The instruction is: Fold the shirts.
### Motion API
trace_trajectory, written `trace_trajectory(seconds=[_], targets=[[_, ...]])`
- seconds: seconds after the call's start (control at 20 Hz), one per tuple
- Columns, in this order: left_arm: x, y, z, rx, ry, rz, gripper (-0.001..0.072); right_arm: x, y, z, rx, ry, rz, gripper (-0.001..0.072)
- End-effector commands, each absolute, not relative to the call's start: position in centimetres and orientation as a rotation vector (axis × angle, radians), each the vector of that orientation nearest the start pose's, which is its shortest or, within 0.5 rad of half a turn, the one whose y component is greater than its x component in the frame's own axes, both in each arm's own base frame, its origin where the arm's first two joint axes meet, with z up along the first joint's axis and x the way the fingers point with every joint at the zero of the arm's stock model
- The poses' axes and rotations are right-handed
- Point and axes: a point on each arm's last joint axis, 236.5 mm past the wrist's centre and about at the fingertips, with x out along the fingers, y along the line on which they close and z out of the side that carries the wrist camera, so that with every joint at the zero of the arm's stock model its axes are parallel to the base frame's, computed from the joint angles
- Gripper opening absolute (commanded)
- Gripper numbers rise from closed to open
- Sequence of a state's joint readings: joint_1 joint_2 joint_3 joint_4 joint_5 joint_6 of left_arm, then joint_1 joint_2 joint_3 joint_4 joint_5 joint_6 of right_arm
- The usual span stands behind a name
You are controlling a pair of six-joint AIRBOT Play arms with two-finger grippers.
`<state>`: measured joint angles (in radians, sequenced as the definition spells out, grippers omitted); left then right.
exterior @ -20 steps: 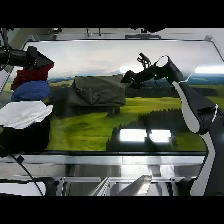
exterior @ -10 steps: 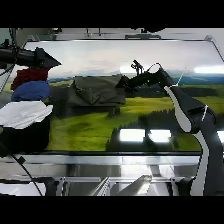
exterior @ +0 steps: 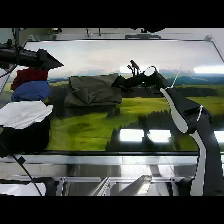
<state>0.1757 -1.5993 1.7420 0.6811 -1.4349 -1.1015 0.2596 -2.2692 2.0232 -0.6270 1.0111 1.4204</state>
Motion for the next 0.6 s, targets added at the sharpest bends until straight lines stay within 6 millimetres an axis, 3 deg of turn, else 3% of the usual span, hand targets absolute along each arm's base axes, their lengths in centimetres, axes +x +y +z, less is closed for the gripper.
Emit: trace_trajectory(seconds=[0.0,0.15,0.35,0.4,0.45,0.5,0.55], targets=[[47.0,-10.1,14.6,-0.355,0.965,-0.767,0.0004,55.8,30.0,-8.5,0.701,1.222,0.665,0.0591],[47.2,-10.0,14.6,-0.355,0.957,-0.762,0.0004,54.4,29.9,-9.0,0.701,1.282,0.69,0.0581],[47.5,-10.0,14.7,-0.357,0.947,-0.754,0.0004,52.8,32.7,-9.2,0.672,1.308,0.731,0.0579],[47.5,-10.0,14.7,-0.357,0.947,-0.754,0.0004,52.6,33.2,-9.2,0.666,1.307,0.737,0.0551],[47.5,-10.0,14.7,-0.356,0.947,-0.754,0.0003,52.5,33.6,-9.2,0.662,1.303,0.739,0.0425],[47.5,-10.0,14.7,-0.356,0.947,-0.754,0.0003,52.6,34.0,-9.0,0.673,1.296,0.743,0.0383],[47.5,-10.0,14.7,-0.356,0.947,-0.754,0.0003,52.8,34.2,-8.7,0.696,1.284,0.745,0.0243]])
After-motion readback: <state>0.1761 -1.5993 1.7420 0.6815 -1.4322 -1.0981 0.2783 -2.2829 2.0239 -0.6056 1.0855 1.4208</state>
